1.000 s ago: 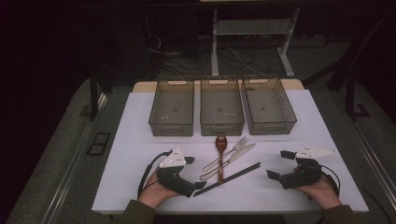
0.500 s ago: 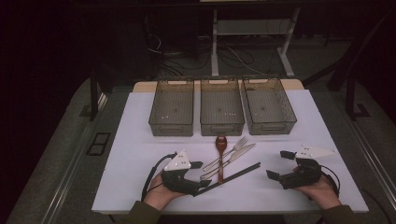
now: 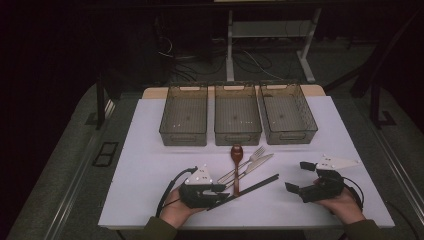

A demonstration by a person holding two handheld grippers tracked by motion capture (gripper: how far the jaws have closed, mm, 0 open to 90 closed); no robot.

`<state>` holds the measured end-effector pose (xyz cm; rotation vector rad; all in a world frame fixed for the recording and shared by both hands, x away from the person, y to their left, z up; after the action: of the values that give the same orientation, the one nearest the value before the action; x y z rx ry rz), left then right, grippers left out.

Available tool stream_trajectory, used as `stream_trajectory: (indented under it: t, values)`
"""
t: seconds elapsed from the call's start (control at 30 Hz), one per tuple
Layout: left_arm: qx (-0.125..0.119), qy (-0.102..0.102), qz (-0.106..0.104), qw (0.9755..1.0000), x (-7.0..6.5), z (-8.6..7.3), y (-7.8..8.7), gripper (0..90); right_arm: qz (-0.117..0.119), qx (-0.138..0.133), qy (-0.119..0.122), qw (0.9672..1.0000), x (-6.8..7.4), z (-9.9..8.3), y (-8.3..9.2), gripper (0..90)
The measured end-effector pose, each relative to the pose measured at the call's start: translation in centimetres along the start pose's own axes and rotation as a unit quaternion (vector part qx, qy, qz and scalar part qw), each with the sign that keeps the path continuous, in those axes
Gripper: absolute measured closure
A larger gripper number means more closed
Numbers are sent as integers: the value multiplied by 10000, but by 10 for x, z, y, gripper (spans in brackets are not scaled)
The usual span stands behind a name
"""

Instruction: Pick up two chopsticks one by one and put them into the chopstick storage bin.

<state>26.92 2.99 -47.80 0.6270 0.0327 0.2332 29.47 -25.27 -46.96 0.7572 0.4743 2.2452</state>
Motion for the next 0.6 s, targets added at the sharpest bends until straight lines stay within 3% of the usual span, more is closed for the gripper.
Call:
stream_trajectory:
  t: [0.17, 0.6]
  values:
    - [187, -98, -135, 9997, -5, -2, -10, 730, -1, -2, -9, 10000, 0, 0, 0, 5]
    - [467, -260, -156, 9984, -9, -5, -21, 784, 5, 19, -4, 10000, -1, 0, 0, 5]
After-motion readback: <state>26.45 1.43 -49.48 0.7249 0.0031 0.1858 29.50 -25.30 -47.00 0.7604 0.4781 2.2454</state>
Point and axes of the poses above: each handheld gripper's, and its own axes: y roughly backward along the jaws, z roughly out of its top, x roughly to its left, the point moved 7 cm from there along -y, roughly forward along the jaws, and after that the axes turned 14 degrees about -y, right-handed, at the moved point
